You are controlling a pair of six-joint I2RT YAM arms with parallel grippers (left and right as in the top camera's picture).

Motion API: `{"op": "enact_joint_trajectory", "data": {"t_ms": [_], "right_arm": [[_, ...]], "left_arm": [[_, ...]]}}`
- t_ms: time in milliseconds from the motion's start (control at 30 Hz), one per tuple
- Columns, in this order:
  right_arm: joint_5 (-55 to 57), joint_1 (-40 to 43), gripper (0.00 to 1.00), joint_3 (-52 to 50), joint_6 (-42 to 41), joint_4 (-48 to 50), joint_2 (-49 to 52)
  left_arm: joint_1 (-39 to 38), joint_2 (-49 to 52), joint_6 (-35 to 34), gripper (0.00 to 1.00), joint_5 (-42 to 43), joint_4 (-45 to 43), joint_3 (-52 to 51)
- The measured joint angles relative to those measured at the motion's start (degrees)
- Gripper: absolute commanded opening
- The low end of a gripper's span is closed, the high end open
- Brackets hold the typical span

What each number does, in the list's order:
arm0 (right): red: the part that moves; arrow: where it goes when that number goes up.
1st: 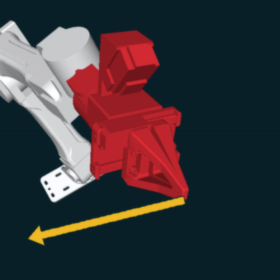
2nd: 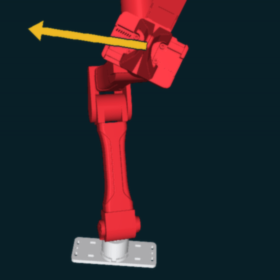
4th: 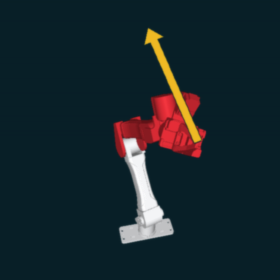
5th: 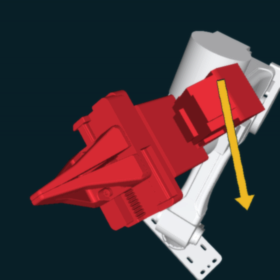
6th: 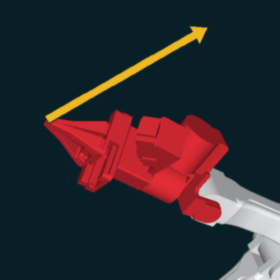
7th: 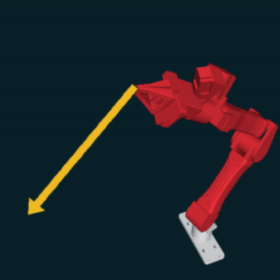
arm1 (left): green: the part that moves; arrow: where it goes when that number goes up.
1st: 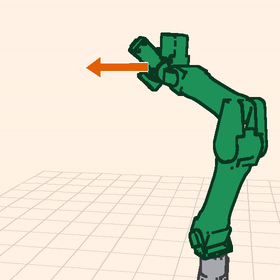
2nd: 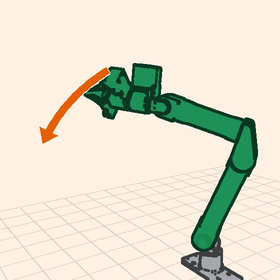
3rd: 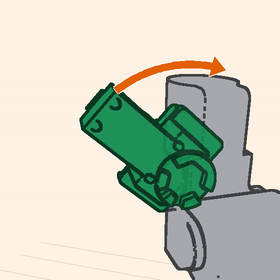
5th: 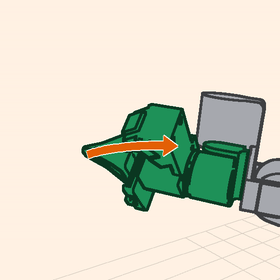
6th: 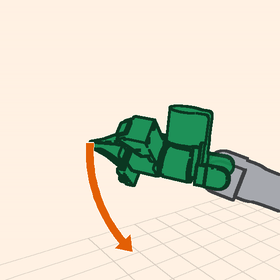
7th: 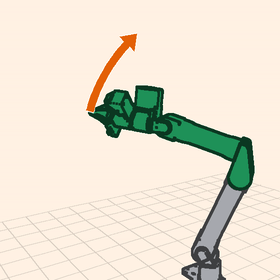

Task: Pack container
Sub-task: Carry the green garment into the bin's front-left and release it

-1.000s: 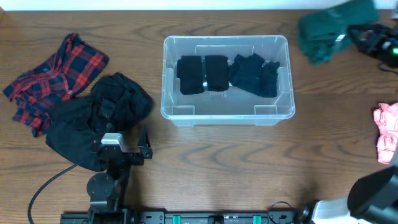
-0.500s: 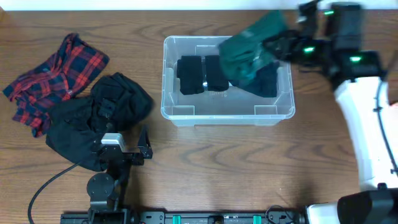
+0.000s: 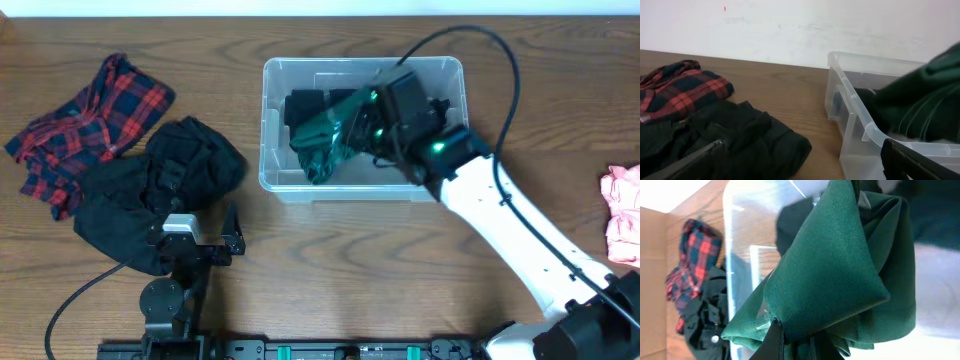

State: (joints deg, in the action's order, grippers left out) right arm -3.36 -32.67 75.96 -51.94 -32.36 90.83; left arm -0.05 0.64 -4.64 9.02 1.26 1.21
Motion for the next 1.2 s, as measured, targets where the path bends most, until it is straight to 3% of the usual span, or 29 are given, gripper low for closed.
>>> {"op": "enact_joint_trajectory", "data": {"t_ms": [433,500,600,733,867,1067,1200], "right_arm": [[3.13,-2.12,0.03,-6.34,-6.14,8.41,0.00],[3.08,-2.71,0.21,-6.38,-6.47,8.59,0.00],[2.64,-3.45,0.58,-6.38,-6.36,8.76,0.00],[1.40,-3.67,0.68,-6.38,-4.57,9.09,0.00],[0.13,-3.67,0.70,-6.38,-2.78,9.01,0.00],[-1.16,-3.67,0.59,-6.38,3.74,9.14,0.00],[-1.64,-2.78,0.60,-6.27,10.03,6.91,-0.61]], "left_arm": [[0.00,0.00,0.00,0.98,0.02,0.02,0.00],[0.00,0.00,0.00,0.98,0.00,0.00,0.02],[0.00,0.00,0.00,0.98,0.02,0.00,0.02],[0.00,0.00,0.00,0.98,0.02,0.00,0.00],[0.00,0.00,0.00,0.98,0.00,0.00,0.00],[0.00,0.00,0.00,0.98,0.02,0.00,0.02],[0.00,0.00,0.00,0.98,0.02,0.00,0.00]]}}
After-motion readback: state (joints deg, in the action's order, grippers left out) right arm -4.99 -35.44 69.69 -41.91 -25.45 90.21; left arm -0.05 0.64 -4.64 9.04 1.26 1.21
